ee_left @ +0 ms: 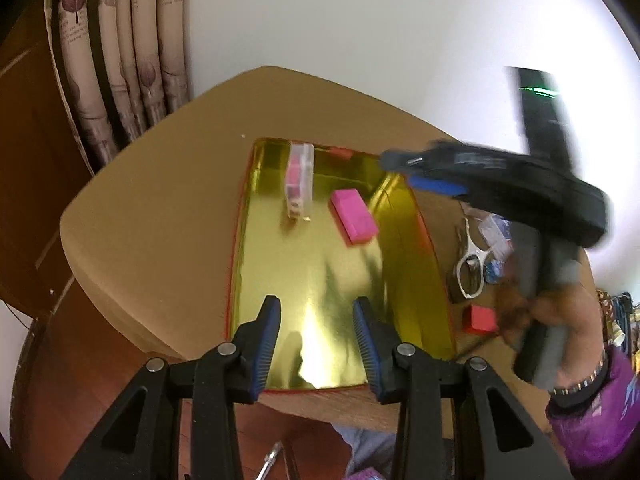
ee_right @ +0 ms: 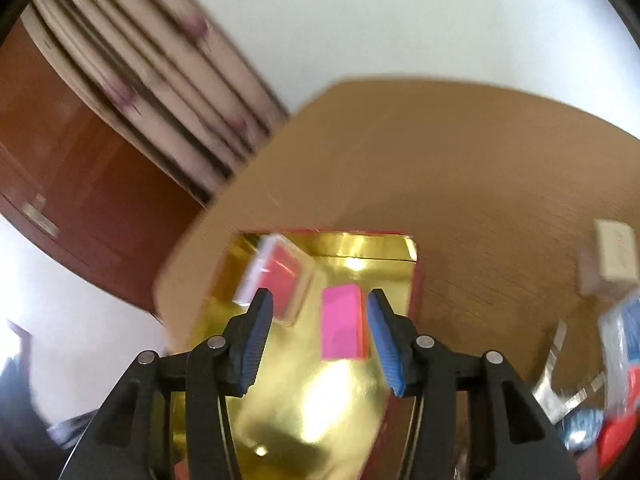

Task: Organize rigid objects
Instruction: 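Lower the clear box into the gold tin while the right tool lowers the pink block there, then move the left tool to the red block and close on it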

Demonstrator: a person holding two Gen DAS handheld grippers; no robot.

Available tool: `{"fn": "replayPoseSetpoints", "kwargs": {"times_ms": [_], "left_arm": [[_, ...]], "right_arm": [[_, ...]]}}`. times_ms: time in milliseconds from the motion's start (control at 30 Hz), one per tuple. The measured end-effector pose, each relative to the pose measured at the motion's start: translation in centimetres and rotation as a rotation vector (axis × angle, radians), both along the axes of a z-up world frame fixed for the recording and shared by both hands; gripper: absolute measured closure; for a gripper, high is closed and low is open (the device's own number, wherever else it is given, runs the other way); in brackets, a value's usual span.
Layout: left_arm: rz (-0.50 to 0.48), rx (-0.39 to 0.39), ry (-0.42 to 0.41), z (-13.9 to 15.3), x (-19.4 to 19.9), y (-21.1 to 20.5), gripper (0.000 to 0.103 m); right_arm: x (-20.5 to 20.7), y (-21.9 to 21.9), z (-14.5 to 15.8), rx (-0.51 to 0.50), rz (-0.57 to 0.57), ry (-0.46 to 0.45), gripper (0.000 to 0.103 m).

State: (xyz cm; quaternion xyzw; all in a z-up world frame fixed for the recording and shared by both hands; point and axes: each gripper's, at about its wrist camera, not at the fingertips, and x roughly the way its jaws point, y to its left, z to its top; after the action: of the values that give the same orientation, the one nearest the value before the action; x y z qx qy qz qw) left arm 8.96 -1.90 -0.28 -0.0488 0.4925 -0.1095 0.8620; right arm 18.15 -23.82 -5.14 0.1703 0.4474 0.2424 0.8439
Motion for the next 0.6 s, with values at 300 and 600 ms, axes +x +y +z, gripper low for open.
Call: {"fn": "replayPoseSetpoints", "kwargs": {"times_ms": [300, 600], "left_arm": [[-0.136, -0.037, 0.059, -0.4, -2.9, -5.4, 0.065], [-0.254, -0.040, 0.152, -2.5, -3.5, -14.1, 0.065]], "right_arm": [[-16.5, -16.4, -1.4, -0.240, -0.209, -0.103, 0.037], [-25.7, -27.9, -6.0, -0.315, -0.418, 0.017, 0.036]]}}
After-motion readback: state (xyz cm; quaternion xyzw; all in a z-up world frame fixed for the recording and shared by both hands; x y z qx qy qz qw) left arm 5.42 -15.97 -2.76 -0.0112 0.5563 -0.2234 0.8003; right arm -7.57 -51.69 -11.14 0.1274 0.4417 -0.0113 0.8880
